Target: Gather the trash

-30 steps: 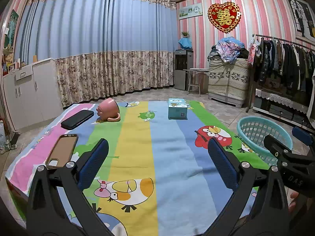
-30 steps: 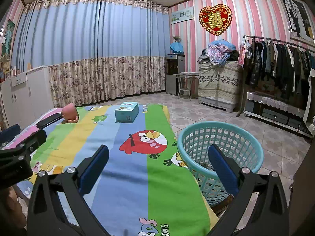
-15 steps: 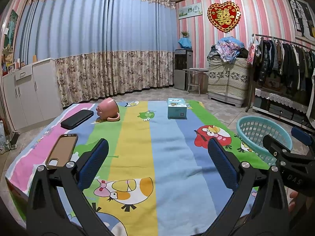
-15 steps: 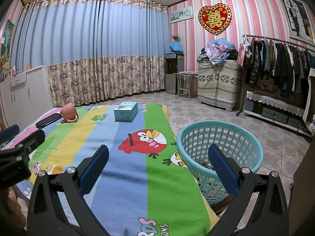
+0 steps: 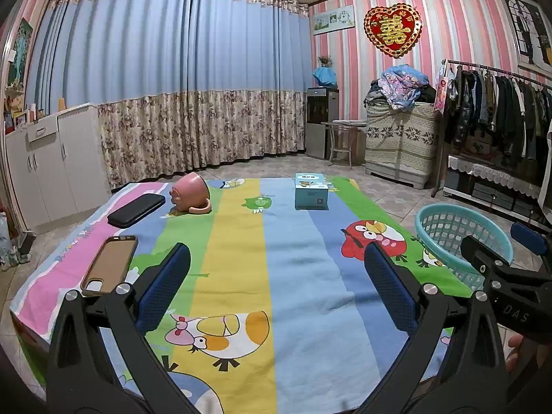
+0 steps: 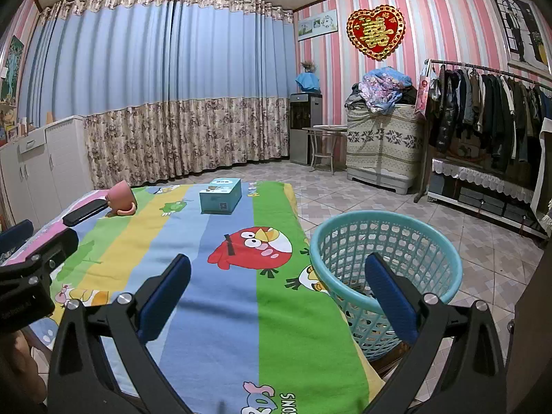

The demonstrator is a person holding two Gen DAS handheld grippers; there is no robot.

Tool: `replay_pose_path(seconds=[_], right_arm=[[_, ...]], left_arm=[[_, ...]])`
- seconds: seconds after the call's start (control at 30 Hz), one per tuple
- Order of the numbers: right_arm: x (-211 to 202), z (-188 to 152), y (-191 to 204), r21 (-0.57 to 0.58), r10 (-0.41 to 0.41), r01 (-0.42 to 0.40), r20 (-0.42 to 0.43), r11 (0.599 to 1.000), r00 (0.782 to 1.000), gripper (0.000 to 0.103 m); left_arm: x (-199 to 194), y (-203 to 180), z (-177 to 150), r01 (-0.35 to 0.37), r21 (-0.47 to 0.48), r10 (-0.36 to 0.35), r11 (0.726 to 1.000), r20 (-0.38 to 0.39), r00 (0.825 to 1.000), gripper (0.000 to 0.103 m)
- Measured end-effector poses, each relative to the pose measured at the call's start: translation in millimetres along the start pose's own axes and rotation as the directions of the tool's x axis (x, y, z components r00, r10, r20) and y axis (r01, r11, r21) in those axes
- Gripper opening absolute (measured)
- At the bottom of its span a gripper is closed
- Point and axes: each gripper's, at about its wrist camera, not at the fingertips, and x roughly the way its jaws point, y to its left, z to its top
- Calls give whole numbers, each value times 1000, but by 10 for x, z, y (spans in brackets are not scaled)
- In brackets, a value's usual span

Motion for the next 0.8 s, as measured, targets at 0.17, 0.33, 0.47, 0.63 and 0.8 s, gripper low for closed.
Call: replay_pose_path(seconds=[0.17,0.33,0.47,0.63,0.8], right_arm=[[0,3,7,0,-1,1,0,1000,1000,99],[0,3,5,0,0,0,-1,1000,1000,99],[2,4,6,-1,-1,1,-3,1000,1000,99],[2,5,0,1,-1,1,-2,1000,1000,99],[0,6,1,0,-1,1,-2,1000,1000,99]], left_arm=[[-2,-2,-5,0,-1,0,1000,-2,1000,97],[2,-4,-2,-1,-2,1,1000,0,1000,98],[0,-10,-2,-1,-2,1,1000,0,1000,97],[-5,-9,-3,-3,-3,3,1000,3,1000,97],[-1,-6,-2,-3,-3,3,1000,2,1000,97]])
